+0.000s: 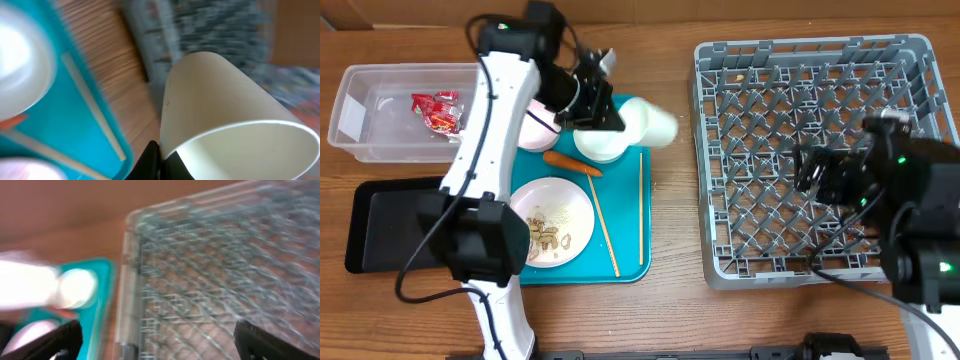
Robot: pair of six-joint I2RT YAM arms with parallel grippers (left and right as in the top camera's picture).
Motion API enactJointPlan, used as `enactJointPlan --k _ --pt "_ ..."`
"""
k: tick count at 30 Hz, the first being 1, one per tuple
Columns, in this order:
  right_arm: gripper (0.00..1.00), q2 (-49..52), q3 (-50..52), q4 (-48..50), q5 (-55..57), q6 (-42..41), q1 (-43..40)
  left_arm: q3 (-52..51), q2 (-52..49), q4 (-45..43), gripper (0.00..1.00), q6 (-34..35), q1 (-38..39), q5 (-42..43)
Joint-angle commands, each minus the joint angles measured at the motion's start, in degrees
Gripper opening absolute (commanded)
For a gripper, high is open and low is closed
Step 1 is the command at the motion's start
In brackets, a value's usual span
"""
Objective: Sort waste into correct bins and load items into the dishwasher
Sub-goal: 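Grasp the white cup with the left gripper and lift it, then hand the white cup from the left gripper to the right gripper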
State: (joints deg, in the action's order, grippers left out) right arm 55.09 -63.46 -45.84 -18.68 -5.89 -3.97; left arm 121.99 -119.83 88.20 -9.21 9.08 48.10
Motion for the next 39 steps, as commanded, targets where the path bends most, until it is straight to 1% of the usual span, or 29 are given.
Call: enactJointPlan --k 1,2,6,8,11,13,16,19,24,29,32,35,37,39 --pt "1.0 4.0 -1.3 8.5 -37.6 9.5 -1.4 0.8 1.0 0.0 0.04 -14.7 1.6 23.5" --pt "1.0 6.0 -1.3 12.1 -44.6 9.6 -1.4 0.8 1.0 0.0 0.04 -15.3 1.8 26.3" --pt "1.0 11.7 -1.3 17.2 -58.6 9.6 -1.4 0.8 1.0 0.3 0.04 -14.6 1.9 31.4" --pt "1.0 14.3 -1.3 18.6 -62.3 9.6 -1.4 0.8 1.0 0.3 0.04 -11.8 1.9 31.7" --pt "1.0 16.3 -1.3 19.1 -63.2 9.6 -1.4 0.8 1.0 0.3 0.04 -8.5 1.9 34.1" --pt "1.0 17.2 -1.3 21.4 -66.5 9.6 -1.4 0.8 1.0 0.3 0.04 -8.3 2.2 34.8" --pt "1.0 17.4 -1.3 22.6 -65.5 9.3 -1.4 0.8 1.0 0.3 0.04 -5.9 3.1 35.0" --pt "1.0 17.4 -1.3 22.6 -62.5 9.3 -1.4 0.8 1.0 0.2 0.04 -5.9 5.0 35.6" --pt "1.0 17.8 -1.2 22.6 -60.8 9.1 -1.4 0.8 1.0 0.2 0.04 -5.7 8.3 35.6" --pt "1.0 18.4 -1.1 22.6 -58.4 8.9 -1.4 0.8 1.0 0.3 0.04 -5.3 9.8 35.6" --pt "1.0 18.6 -1.1 22.8 -58.4 8.9 -1.4 0.8 1.0 0.1 0.04 -5.3 10.6 35.5" --pt "1.0 18.6 -1.1 23.8 -61.7 8.9 -1.4 0.8 1.0 0.0 0.04 -5.3 11.7 35.0" --pt "0.98 18.6 -1.1 26.0 -64.1 8.9 -1.4 0.8 1.0 0.0 0.04 -5.3 12.3 32.8" --pt "0.98 18.6 -1.1 26.3 -64.2 8.9 -1.4 0.8 1.0 0.0 0.04 -5.3 12.6 32.6"
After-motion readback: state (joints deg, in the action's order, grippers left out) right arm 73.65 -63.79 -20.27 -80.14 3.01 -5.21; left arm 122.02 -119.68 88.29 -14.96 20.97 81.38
